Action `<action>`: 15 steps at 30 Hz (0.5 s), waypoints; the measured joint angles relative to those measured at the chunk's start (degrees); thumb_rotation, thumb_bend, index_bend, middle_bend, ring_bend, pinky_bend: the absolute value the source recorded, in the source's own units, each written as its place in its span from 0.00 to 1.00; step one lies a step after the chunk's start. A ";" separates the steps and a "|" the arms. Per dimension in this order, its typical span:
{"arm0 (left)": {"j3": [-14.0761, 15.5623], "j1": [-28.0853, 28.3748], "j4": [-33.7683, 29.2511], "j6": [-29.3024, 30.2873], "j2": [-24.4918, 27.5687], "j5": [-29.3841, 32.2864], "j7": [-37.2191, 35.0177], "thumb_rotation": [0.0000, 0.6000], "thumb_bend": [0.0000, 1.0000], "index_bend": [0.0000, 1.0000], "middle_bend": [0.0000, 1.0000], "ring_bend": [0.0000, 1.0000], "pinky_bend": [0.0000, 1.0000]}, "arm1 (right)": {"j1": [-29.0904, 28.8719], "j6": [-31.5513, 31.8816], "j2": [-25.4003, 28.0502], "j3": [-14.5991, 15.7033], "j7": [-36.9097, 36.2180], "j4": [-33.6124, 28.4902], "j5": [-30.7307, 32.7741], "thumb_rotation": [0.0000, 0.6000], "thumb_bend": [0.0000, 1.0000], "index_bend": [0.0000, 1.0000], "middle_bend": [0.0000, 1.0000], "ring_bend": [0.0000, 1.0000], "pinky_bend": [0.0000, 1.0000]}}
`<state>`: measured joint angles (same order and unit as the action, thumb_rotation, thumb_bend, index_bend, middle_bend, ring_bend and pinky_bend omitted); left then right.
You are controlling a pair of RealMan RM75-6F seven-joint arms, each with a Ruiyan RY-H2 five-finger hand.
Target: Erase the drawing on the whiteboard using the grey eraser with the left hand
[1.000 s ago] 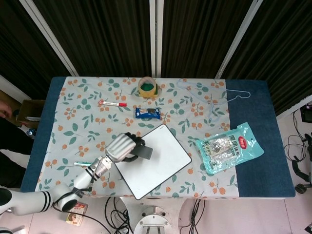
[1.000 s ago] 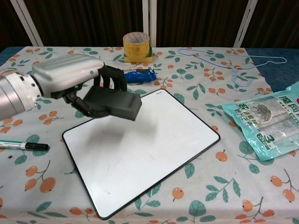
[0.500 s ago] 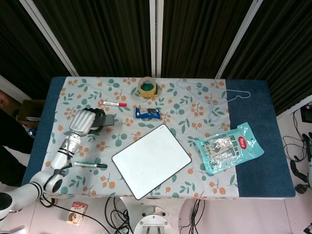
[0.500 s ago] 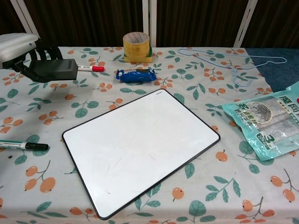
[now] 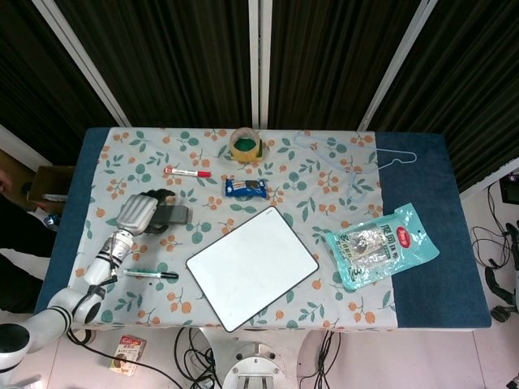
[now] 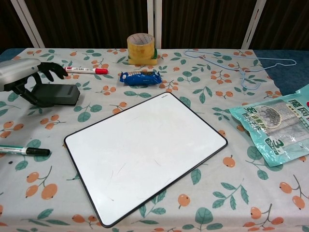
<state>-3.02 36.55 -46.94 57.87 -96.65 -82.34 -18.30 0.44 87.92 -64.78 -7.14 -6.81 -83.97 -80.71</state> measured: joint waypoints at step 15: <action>0.43 -4.97 -14.67 10.99 9.34 -2.17 4.54 0.81 0.00 0.08 0.09 0.09 0.22 | -0.62 -0.31 -0.45 0.32 1.75 -0.75 -0.97 1.00 0.28 0.00 0.00 0.00 0.00</action>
<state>-2.59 31.58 -61.61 68.85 -87.32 -84.51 -13.76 -0.18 87.62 -65.24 -6.82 -5.06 -84.72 -81.68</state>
